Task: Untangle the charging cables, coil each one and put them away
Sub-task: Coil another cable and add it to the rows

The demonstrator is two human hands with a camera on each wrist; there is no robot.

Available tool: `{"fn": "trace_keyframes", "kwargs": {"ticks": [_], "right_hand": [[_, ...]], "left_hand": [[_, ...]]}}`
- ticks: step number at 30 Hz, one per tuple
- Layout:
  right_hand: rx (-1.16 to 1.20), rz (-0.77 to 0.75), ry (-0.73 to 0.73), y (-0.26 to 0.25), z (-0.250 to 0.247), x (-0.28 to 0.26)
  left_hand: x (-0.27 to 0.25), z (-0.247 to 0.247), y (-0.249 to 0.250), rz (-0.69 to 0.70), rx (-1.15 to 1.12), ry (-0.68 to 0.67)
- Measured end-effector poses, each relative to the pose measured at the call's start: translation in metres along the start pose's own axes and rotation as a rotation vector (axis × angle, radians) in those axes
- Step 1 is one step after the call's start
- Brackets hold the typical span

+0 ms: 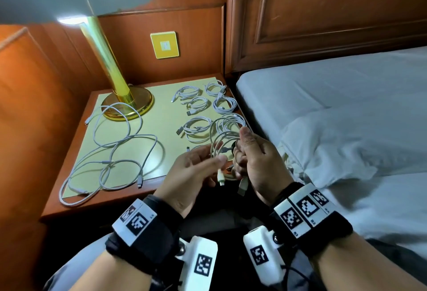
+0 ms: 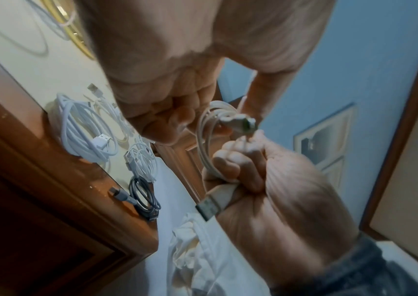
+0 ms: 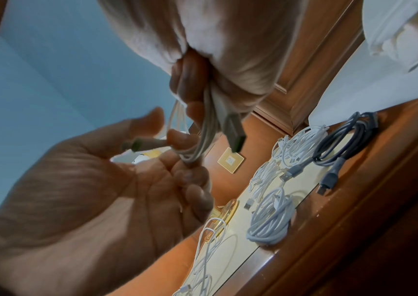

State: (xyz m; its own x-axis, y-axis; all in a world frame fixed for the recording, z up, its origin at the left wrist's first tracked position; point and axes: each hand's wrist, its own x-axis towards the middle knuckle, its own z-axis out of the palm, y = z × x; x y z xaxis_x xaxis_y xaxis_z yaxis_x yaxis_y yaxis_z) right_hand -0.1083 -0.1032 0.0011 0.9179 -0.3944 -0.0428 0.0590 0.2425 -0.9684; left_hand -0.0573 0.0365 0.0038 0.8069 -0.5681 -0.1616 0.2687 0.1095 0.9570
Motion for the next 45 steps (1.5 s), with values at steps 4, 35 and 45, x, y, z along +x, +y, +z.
{"fn": "trace_keyframes", "kwargs": {"ticks": [4, 35, 45], "right_hand": [[-0.054, -0.034, 0.027, 0.003, 0.000, 0.003], [0.183, -0.087, 0.017, -0.003, -0.017, 0.015], [-0.308, -0.074, 0.115, -0.014, -0.024, 0.012]], "left_hand": [[0.001, 0.005, -0.006, 0.080, 0.072, -0.005], [0.002, 0.001, -0.012, 0.121, 0.296, 0.105], [0.001, 0.002, -0.009, 0.136, 0.127, 0.087]]}}
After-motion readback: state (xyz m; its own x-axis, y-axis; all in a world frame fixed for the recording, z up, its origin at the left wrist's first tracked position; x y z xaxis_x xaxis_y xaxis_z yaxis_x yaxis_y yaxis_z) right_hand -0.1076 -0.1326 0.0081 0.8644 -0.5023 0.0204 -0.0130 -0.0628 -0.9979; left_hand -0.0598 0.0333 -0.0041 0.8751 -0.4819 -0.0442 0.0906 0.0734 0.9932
